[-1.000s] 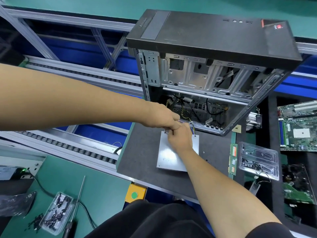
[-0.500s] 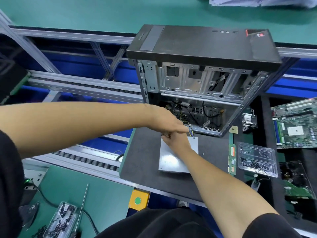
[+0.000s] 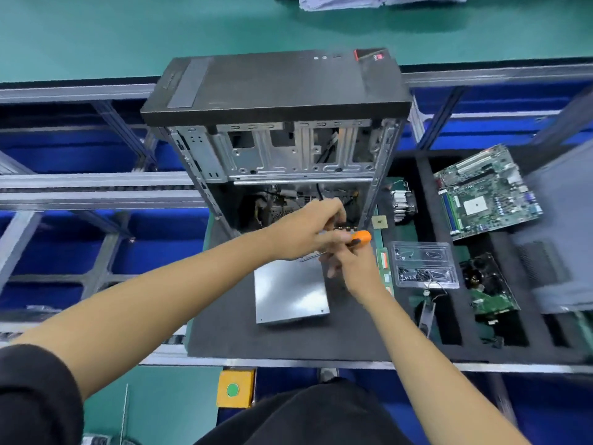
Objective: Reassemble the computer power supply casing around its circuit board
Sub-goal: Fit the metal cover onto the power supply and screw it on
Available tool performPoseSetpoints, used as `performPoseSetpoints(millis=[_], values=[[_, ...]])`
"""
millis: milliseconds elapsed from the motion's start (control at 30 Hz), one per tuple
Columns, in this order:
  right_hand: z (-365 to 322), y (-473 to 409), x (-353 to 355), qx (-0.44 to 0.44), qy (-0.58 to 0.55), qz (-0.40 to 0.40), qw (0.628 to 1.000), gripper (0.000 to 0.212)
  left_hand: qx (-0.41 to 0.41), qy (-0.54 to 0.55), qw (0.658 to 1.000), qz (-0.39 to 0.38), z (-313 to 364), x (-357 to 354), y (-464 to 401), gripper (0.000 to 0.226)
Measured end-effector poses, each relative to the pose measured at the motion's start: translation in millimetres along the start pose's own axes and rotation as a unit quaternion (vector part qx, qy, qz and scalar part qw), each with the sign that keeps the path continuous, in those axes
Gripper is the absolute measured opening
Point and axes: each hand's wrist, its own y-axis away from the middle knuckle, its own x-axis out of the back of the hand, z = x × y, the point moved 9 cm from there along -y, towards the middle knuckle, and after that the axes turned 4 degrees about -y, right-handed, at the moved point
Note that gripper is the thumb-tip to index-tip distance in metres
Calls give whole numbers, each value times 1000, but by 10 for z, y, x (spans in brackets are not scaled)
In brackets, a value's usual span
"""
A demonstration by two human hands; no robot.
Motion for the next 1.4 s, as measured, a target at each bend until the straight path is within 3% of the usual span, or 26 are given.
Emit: performPoseSetpoints(millis=[67, 133, 200, 333, 500, 767, 867, 933, 1033, 1133, 1400], values=[[101, 89, 406, 5, 9, 44, 999, 16, 1, 26, 1000, 15, -22, -136, -97, 21], [252, 203, 704, -11, 51, 79, 996, 10, 15, -46, 999, -2, -86, -399, -190, 16], [409, 328, 942, -31, 95, 106, 989, 4, 22, -148, 987, -56, -192, -720, -264, 17], [608, 481, 1156, -58, 147, 131, 979, 16, 29, -270, 941, -203, -288, -1372, -411, 28], [743, 482, 1187, -78, 212, 110, 968, 21, 56, -313, 901, -295, -317, -1860, -562, 23], [802, 486, 1246, -86, 244, 111, 960, 17, -7, -363, 880, -306, -288, -1972, -533, 14], [759, 464, 1251, -86, 242, 117, 960, 17, -35, -378, 883, -277, -288, -1947, -565, 10], [669, 430, 1239, -79, 241, 119, 960, 18, -32, -344, 906, -245, -256, -1832, -588, 8], [468, 366, 1208, -55, 240, 122, 962, 17, -12, -219, 957, -189, -230, -1571, -586, 10], [212, 282, 1135, -21, 248, 115, 962, 20, 18, -107, 985, -134, -266, -1234, -470, 10], [-314, 158, 631, 67, 231, 40, 970, 10, 120, 67, 989, -54, -623, -693, 246, 20]])
